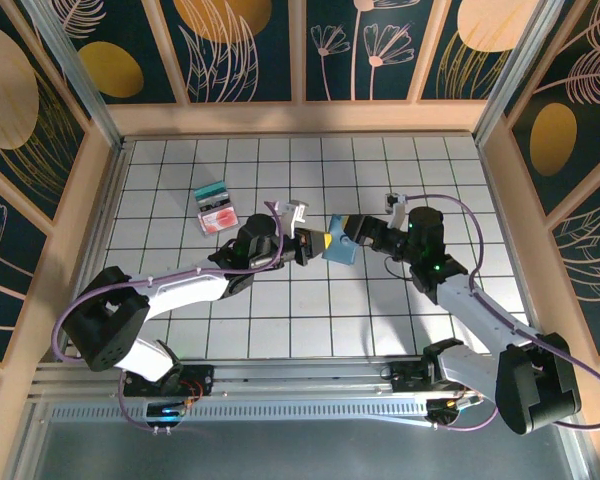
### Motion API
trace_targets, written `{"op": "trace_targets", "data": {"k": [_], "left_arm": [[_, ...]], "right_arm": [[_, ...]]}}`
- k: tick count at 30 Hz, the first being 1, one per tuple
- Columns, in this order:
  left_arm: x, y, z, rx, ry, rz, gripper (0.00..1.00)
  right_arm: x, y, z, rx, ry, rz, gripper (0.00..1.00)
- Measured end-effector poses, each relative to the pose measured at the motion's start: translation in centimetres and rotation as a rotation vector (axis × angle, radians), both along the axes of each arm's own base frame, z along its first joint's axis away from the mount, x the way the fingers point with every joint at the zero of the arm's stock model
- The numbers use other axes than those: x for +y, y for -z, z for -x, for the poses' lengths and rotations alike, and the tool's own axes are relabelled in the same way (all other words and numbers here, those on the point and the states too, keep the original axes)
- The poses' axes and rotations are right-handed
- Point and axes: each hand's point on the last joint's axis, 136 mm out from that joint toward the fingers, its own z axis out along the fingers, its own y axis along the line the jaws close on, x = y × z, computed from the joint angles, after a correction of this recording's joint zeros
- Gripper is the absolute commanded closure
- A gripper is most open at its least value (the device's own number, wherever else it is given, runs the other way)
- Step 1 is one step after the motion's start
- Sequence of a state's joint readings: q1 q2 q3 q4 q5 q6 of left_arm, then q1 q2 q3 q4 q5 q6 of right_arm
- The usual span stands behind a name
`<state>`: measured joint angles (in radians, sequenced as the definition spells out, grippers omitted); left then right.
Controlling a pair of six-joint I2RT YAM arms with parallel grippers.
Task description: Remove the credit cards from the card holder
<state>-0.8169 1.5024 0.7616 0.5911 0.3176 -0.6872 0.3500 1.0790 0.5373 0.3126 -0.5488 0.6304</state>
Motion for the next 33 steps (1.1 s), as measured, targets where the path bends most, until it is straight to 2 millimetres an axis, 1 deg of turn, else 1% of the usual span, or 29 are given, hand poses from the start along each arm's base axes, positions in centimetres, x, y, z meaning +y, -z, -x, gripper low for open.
{"op": "trace_targets", "data": {"k": [2,8,11,15,17,21,22,23,25,26,27,28,31,33], "left_arm": [[-0.1,-0.2,0.0,0.0,0.001,0.009,1.0],[0.1,-0.3,-0.2,0.012,-0.004,0.02,1.0],[0.1,-0.3,-0.2,0.014,-0.008,0.021,0.99],[0.2,-0.2,-0.4,0.019,-0.02,0.02,0.79],[0.3,-0.2,-0.5,0.022,-0.025,0.019,0.67],[0.5,-0.1,-0.8,0.018,-0.048,0.011,0.44],[0.6,0.0,-0.9,0.016,-0.059,0.007,0.42],[1.0,0.0,-1.1,0.015,-0.077,0.003,0.38],[2.0,-0.2,-1.4,0.006,-0.122,0.0,0.26],[2.8,-0.3,-1.6,0.003,-0.153,0.002,0.17],[3.7,-0.5,-1.7,-0.005,-0.19,0.004,0.06],[4.5,-0.7,-1.8,-0.016,-0.22,0.005,0.01],[7.1,-1.2,-2.0,-0.051,-0.313,0.009,0.01],[8.4,-1.5,-2.0,-0.08,-0.358,0.003,0.01]], "right_arm": [[0.4,-0.3,0.2,-0.007,-0.021,-0.014,0.3],[0.7,-0.8,0.1,-0.025,-0.03,-0.03,0.58],[0.7,-0.8,0.0,-0.027,-0.031,-0.035,0.7],[1.0,-1.4,0.2,-0.035,-0.047,-0.055,0.8],[1.2,-1.6,0.2,-0.041,-0.055,-0.061,0.84],[1.4,-1.2,0.3,-0.032,-0.062,-0.057,0.92],[1.4,-1.1,0.3,-0.029,-0.063,-0.056,0.94],[1.4,-1.0,0.2,-0.025,-0.063,-0.055,0.96],[1.4,-0.8,0.2,-0.02,-0.063,-0.053,0.98],[1.5,-0.7,0.1,-0.016,-0.063,-0.051,1.0],[1.5,-0.5,0.0,-0.01,-0.064,-0.049,1.0],[1.6,-0.5,-0.2,-0.007,-0.066,-0.047,1.0],[1.9,-0.6,-0.8,0.0,-0.071,-0.045,1.0],[2.2,-1.0,-1.2,-0.004,-0.078,-0.048,1.0]]}}
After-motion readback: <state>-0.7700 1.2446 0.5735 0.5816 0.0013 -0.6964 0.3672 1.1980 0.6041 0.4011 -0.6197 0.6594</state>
